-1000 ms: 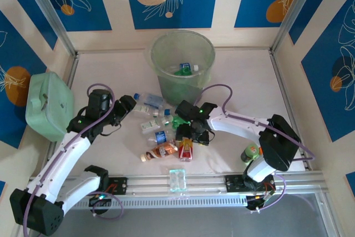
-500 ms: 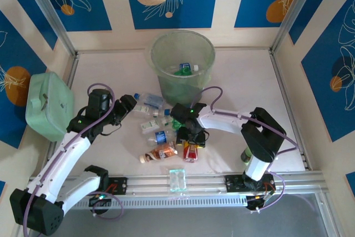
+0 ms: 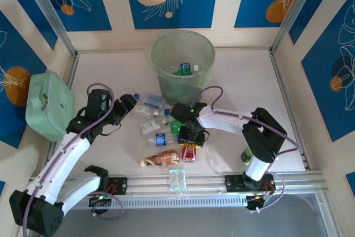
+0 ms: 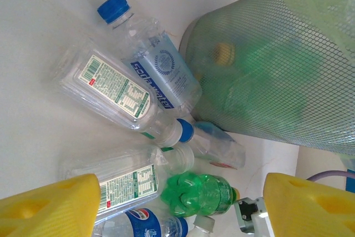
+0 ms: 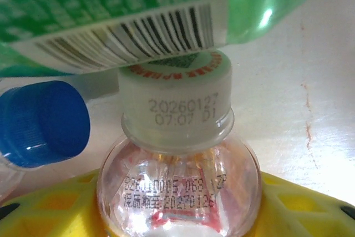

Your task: Put the plastic bottles in the bin

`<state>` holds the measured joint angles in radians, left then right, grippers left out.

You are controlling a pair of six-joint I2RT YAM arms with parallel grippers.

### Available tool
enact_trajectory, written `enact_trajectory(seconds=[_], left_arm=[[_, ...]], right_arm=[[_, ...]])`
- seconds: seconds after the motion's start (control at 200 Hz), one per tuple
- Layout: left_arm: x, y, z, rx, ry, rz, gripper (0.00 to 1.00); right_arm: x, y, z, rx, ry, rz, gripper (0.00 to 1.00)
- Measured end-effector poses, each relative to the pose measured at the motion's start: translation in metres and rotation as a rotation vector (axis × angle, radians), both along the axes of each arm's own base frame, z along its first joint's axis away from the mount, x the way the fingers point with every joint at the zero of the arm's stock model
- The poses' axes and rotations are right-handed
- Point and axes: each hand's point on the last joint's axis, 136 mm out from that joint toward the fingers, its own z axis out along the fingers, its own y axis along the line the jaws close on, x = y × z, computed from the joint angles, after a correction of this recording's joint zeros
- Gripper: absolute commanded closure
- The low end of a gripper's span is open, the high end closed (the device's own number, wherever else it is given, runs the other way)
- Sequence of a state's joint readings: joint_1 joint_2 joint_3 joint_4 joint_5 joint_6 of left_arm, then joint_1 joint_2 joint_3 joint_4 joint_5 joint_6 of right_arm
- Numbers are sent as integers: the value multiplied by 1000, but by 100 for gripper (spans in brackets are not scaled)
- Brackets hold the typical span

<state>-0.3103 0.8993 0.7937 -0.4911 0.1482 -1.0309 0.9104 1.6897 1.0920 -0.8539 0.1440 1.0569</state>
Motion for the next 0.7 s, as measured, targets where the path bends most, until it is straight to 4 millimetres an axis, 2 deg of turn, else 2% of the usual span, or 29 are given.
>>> enact_trajectory(seconds=[0.245,0.39,0.455,0.525,0.63,0.7], left_arm=[[2,-2,4,-1,-21,-11,21],[6,-8,13,-32,-59,-34,20],[8,-12,22,-55,-93,-51,19],[10,-18,34,-88,-141,-75,19],[15,-33,59,-179,-241,-133,14],[18,-46,81,-277,-328,-185,9]], right_arm=[[2,4,32,72,-87,18,49],[3,16,66,156,-179,70,49],[7,26,91,223,-241,96,49],[14,37,127,318,-324,117,49],[31,49,194,484,-476,129,49],[44,50,236,590,-575,115,49]])
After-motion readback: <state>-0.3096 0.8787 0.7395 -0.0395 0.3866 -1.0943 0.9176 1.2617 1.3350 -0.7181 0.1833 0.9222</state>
